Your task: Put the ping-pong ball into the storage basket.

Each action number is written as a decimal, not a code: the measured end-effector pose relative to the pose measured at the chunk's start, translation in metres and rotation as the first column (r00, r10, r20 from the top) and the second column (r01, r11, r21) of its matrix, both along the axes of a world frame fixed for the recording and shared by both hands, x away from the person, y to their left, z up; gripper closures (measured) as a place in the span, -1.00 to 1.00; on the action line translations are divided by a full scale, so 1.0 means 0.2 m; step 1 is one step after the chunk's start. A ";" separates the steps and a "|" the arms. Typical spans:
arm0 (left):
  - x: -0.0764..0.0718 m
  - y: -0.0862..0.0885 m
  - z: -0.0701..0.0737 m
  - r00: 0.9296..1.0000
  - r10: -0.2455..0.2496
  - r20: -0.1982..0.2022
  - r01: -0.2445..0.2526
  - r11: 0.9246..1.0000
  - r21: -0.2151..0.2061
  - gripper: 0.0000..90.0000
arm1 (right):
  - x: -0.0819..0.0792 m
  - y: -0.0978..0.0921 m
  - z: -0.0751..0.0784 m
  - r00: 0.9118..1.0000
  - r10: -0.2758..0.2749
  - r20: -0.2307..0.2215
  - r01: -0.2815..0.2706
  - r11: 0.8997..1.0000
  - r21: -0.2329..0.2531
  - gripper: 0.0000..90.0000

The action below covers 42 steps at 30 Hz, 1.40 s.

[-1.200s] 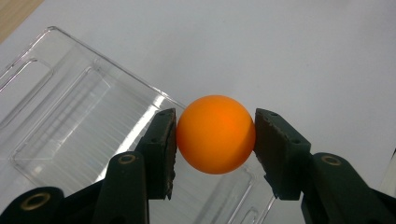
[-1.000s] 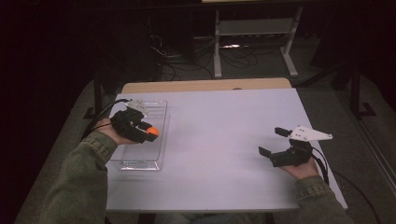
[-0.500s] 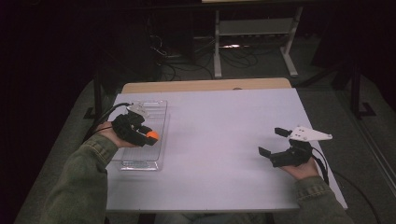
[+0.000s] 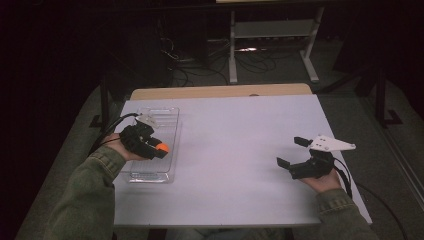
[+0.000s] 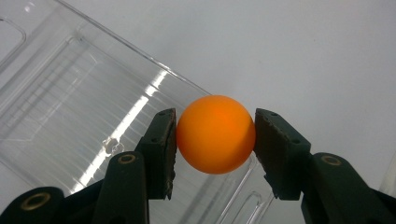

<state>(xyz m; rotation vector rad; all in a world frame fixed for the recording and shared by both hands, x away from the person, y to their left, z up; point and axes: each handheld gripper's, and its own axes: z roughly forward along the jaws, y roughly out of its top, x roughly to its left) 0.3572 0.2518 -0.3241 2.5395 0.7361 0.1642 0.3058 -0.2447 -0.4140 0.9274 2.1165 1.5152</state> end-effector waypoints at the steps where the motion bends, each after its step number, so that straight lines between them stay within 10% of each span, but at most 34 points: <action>1: 0.00 0.00 0.00 1.000 0.000 -0.002 0.000 1.000 0.003 0.11 | 0.00 0.00 0.00 1.000 0.000 -0.001 0.000 1.000 -0.001 -1.00; 42: 0.02 0.04 -0.16 0.998 0.032 -0.058 -0.031 0.999 0.022 0.11 | 0.00 0.00 0.00 1.000 0.003 -0.003 -0.003 1.000 -0.006 -1.00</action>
